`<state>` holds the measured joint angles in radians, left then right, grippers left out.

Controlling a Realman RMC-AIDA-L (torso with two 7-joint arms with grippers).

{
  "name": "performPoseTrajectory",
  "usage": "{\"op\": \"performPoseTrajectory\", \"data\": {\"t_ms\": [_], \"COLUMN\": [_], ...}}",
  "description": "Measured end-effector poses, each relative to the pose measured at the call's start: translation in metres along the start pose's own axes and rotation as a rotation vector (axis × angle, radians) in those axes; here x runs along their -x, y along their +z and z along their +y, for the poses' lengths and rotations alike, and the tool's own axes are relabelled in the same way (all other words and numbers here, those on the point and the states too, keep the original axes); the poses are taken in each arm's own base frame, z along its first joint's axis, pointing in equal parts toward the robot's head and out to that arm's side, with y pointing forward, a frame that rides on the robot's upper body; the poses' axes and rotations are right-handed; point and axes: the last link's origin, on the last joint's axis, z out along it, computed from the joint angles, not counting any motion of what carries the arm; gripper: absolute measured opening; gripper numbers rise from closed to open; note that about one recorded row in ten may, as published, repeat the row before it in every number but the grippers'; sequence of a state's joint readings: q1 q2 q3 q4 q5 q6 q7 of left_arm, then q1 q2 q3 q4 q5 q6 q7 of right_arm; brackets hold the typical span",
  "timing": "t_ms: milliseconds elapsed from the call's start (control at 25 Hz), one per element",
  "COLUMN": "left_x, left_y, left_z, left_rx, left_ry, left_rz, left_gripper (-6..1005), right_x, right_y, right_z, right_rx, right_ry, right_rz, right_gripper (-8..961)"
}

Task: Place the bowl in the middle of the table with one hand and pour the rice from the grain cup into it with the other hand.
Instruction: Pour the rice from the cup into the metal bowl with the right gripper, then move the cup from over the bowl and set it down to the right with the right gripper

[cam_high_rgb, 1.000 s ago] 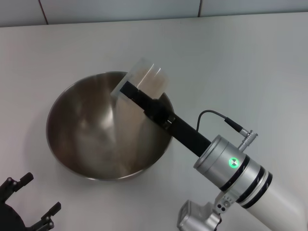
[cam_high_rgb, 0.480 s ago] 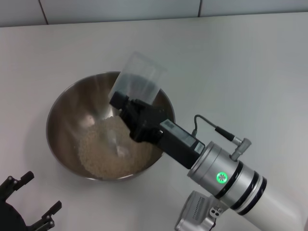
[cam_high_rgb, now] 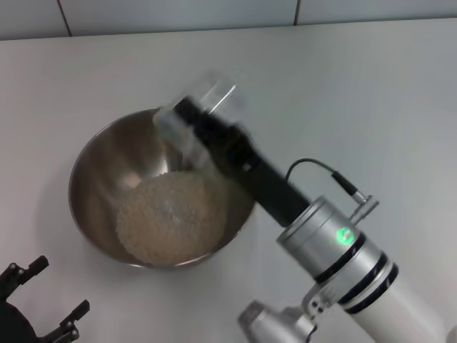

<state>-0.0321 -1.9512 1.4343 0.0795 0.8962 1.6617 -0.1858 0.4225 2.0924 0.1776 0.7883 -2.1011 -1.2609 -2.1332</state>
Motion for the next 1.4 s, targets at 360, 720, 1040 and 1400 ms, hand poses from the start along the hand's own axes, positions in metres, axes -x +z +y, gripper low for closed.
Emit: {"op": "performPoseTrajectory", "data": {"t_ms": [360,720,1040,1400], "left_x": [0.0,0.0,0.0,-0.001], "left_y": [0.001,0.0,0.001,0.004], "left_z": [0.0,0.001,0.001,-0.001], "left_rx": [0.007,0.011,0.013,0.018], "left_ry": [-0.003,-0.004,0.0,0.007], "left_rz": [-0.001,-0.002,0.001,0.007], "left_gripper": [842,842,842,842], "right_x": [-0.046,-0.098,-0.117,-0.104], "right_y": [-0.013,-0.058,-0.063,-0.046], "right_z": [0.01,0.061,0.087,0.1], "right_rx": [-0.092,-0.15,-0.043,0.146], "right_ry": [1.117,1.676,1.826,1.751], "right_rz": [0.385,0.481,0.559,0.553], "right_gripper": [16,42,65,91]}}
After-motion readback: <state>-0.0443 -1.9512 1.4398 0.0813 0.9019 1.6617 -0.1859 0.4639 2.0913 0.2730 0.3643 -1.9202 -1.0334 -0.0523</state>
